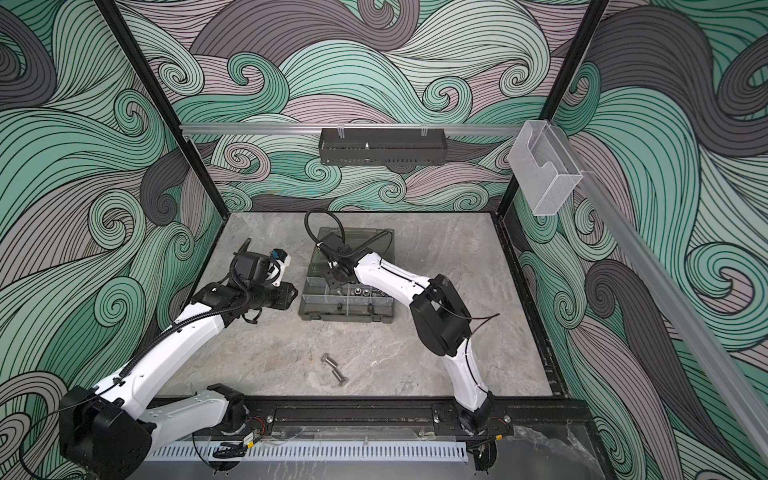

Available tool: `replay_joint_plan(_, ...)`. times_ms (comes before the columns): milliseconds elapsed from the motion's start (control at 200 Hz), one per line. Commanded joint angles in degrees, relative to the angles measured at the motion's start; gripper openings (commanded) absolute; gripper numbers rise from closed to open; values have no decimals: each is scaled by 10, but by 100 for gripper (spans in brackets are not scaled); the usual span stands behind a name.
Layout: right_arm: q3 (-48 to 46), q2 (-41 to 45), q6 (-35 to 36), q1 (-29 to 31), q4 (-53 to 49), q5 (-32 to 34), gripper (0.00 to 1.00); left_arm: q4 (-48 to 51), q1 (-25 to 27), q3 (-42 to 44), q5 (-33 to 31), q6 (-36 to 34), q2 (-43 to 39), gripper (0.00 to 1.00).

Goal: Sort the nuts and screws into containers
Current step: 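Carry the bolt with the right gripper into a box compartment and open, then grasp a silver hex bolt with the left gripper while the right gripper withdraws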

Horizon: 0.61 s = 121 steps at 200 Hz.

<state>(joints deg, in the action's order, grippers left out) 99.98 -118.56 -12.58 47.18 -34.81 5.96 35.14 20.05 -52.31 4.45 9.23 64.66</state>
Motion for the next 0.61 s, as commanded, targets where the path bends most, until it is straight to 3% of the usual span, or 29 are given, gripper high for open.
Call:
replay_joint_plan(0, -19, 42, -11, -2, 12, 0, 36, 3, -3, -3, 10, 1, 3, 39)
replay_joint_plan(400, -168, 175, -31, -2, 39, -4, 36, 7, -1, 0, 42, -20, 14, 39)
replay_joint_plan(600, -301, 297, -52, -5, 43, 15, 37, 6, 43, 7, 61, -57, 27, 40)
